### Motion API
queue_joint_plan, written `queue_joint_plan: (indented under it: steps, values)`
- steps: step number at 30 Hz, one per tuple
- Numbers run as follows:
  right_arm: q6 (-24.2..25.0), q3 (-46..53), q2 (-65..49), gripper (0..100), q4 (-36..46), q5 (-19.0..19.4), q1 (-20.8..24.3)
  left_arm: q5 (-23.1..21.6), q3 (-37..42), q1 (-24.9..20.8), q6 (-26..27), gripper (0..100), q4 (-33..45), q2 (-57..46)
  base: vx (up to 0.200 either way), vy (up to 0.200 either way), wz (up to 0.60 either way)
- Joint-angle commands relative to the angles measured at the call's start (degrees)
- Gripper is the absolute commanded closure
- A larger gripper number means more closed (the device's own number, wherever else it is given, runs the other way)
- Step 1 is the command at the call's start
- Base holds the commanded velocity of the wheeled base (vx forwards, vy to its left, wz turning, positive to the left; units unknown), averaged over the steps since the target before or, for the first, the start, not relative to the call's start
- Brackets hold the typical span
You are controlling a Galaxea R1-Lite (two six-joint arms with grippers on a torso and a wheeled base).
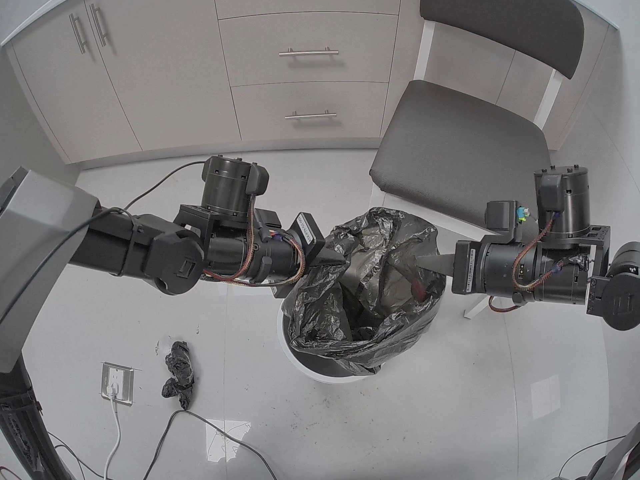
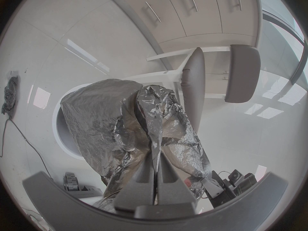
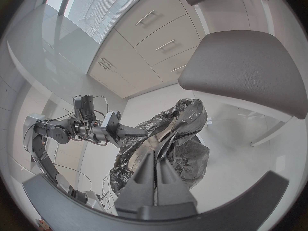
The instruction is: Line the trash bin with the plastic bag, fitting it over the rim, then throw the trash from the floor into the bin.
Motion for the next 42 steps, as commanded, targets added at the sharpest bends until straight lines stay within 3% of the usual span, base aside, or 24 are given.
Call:
queue_joint_plan:
  steps: [1, 12, 18, 33, 42]
  values:
    - [-0.01, 0.28, 2.86, 100, -0.45, 0.01, 0.35, 1.29, 0.12, 0.74, 0.13, 100, 0.03, 2.44, 0.0, 0.0, 0.0]
    - [-0.01, -0.33, 7.78, 100, -2.91, -0.25, 1.06, 3.4, 0.91, 3.56, 2.24, 100, 0.03, 3.49, 0.0, 0.0, 0.0]
    - [0.08, -0.07, 11.56, 100, -9.15, -0.52, 1.06, 9.55, 0.2, 3.47, 7.16, 100, -0.06, 5.87, 0.0, 0.0, 0.0]
    - [-0.01, -1.12, 16.92, 100, -9.85, -2.36, 0.88, 18.69, -0.5, 3.29, 12.79, 100, -2.88, 10.79, 0.0, 0.0, 0.0]
    - [-0.09, -4.81, 22.99, 100, -14.69, -4.56, 0.18, 25.19, -1.55, 3.2, 15.78, 100, -5.78, 14.83, 0.0, 0.0, 0.0]
